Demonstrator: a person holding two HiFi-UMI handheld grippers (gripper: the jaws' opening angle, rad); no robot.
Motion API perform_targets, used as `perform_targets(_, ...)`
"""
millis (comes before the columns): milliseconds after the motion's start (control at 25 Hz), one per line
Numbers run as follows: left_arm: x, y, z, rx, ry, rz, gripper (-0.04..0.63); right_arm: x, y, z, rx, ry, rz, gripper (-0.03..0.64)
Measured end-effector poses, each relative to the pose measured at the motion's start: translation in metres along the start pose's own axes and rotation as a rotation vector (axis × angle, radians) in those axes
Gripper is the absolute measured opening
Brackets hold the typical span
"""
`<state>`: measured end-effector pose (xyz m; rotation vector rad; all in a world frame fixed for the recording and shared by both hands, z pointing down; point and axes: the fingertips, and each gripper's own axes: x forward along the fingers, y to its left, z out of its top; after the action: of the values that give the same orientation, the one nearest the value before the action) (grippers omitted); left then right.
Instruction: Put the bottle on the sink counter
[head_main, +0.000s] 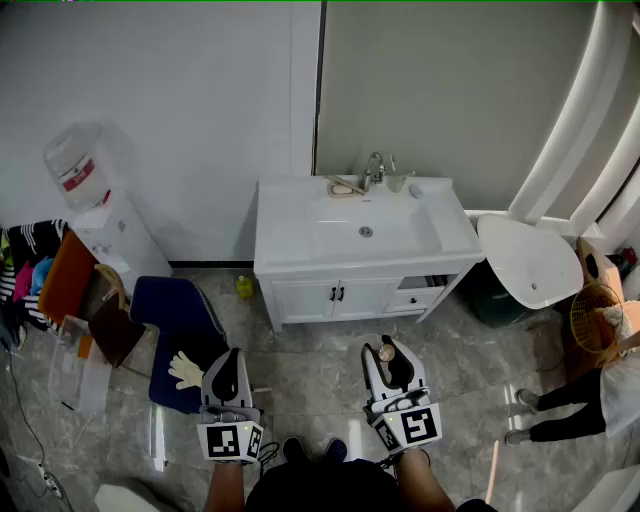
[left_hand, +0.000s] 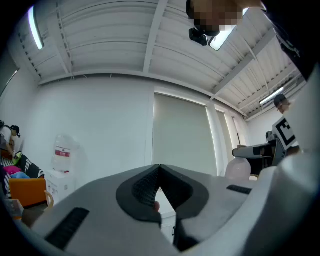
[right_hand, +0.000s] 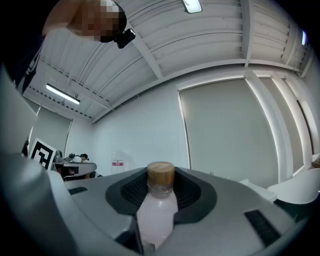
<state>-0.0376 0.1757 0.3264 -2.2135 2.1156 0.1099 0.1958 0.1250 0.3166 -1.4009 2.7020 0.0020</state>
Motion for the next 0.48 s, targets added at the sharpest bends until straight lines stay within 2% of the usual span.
perform_targets(480,-0.0001,0.0033,0.0005,0.004,0.003,-0.002,0.021,0.003,0.0023,-0.0014,0.02,0.002,0.008,0.149)
